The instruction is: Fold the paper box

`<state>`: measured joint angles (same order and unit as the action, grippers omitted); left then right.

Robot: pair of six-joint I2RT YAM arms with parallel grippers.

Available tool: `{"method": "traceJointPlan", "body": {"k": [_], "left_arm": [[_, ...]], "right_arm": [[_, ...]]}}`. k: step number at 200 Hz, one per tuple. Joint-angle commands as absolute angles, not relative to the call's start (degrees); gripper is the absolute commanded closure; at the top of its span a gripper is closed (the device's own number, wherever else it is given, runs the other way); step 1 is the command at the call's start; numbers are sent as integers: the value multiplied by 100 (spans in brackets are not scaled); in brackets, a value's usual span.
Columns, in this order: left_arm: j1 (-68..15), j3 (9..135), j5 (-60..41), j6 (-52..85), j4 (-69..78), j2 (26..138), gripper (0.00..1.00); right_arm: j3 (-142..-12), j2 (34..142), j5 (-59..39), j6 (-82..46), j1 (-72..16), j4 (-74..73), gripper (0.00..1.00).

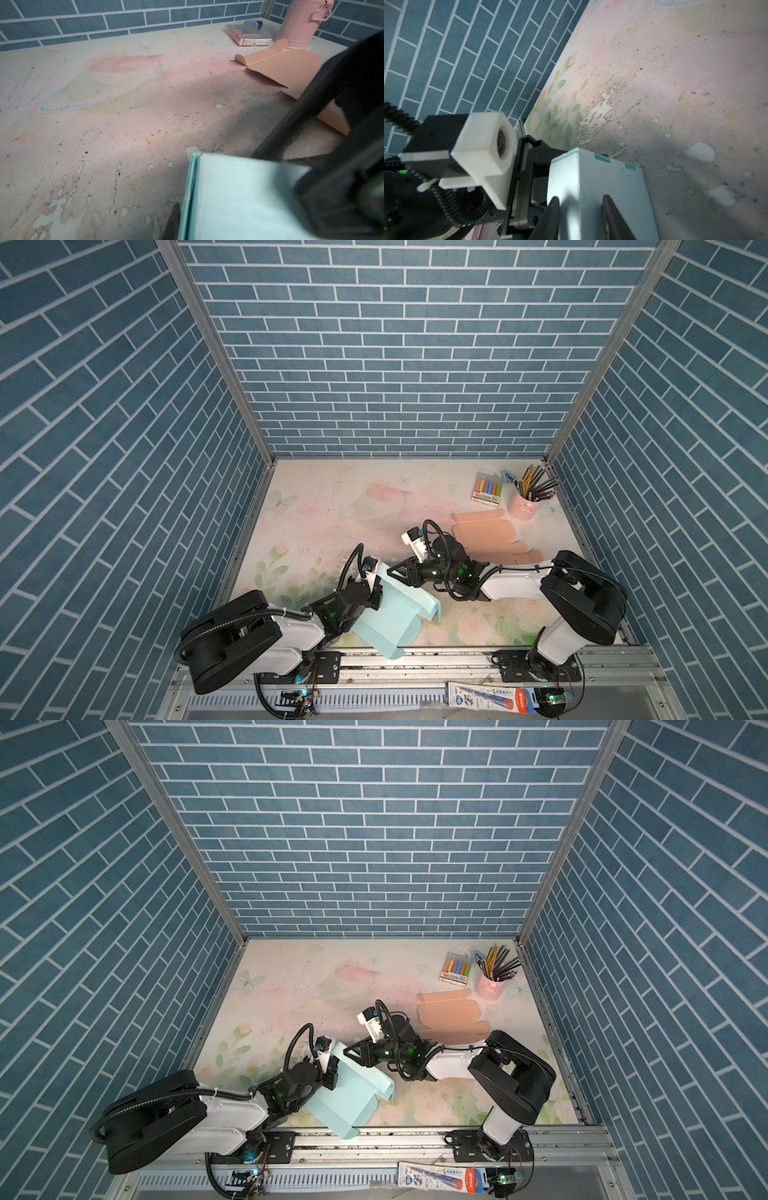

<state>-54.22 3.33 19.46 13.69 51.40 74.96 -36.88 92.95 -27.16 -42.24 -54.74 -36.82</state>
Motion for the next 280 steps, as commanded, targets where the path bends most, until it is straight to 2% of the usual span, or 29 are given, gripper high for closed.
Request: {"method": "traceJointPlan", "body": {"k": [1,90,124,146,190,228,257,280], "left_arm": [[-5473,284,2054,1406,5383,7600,83],[-5557,272,2107,1296,5874,8088,81],[-5567,334,2052,1251,5903,8202,93],[-5581,335,2043,1233,5850,8124,96],[-5577,255,2129,1308,5844,7990,90],[-5577,152,2125,1374,5806,7736,89],[-5577,85,2101,1391,5605,7310,83],[-5580,36,2094,1404,5446,6963,84]], "right_arm": [[-3581,9141,-2621,-4386,-5539,-3542,65],[-3571,9176,-2558,-4465,-5557,-3564,66],[-3590,9205,-2531,-4474,-5564,-3559,66],[-3606,9279,-2548,-4533,-5595,-3599,67],[-3608,9342,-2558,-4614,-5657,-3696,67],[-3550,9284,-2457,-4618,-5652,-3678,67],[-3487,9225,-2375,-4632,-5653,-3656,67],[-3466,9220,-2366,-4649,-5654,-3665,67]]}}
